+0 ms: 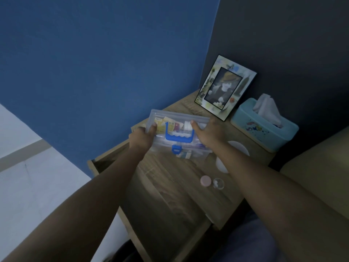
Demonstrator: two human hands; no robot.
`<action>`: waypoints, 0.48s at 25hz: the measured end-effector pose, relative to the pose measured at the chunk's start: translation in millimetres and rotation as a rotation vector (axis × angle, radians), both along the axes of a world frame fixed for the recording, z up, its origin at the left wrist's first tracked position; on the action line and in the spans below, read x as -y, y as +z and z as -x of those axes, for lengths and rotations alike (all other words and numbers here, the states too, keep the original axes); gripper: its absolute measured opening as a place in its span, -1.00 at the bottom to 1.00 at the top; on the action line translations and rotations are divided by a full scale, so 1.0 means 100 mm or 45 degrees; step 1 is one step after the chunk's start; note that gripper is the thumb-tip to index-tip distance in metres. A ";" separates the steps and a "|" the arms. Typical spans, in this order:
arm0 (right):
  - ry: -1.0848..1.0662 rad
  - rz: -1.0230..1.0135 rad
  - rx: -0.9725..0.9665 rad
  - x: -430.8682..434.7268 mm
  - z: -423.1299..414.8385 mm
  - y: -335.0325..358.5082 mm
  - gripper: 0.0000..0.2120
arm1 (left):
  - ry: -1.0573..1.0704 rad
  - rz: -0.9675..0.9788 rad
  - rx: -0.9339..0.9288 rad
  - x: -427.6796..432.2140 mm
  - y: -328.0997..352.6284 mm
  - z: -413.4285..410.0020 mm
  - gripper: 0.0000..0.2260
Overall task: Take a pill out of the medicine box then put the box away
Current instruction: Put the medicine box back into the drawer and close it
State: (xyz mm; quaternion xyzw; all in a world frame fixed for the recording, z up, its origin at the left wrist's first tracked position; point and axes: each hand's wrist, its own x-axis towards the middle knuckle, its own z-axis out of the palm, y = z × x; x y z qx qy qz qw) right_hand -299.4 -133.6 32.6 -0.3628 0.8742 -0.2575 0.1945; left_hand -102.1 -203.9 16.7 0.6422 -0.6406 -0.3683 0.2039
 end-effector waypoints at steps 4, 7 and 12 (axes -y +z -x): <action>-0.061 0.126 -0.019 -0.07 -0.23 0.16 -0.26 | 0.003 0.055 -0.062 0.05 0.16 -0.22 -0.55; -0.109 0.183 0.010 -0.25 -0.60 0.31 -0.20 | -0.003 0.087 -0.069 0.12 0.38 -0.51 -0.59; -0.204 0.304 0.163 -0.71 -1.38 0.29 -0.21 | -0.057 0.046 -0.059 0.10 0.66 -0.95 -0.67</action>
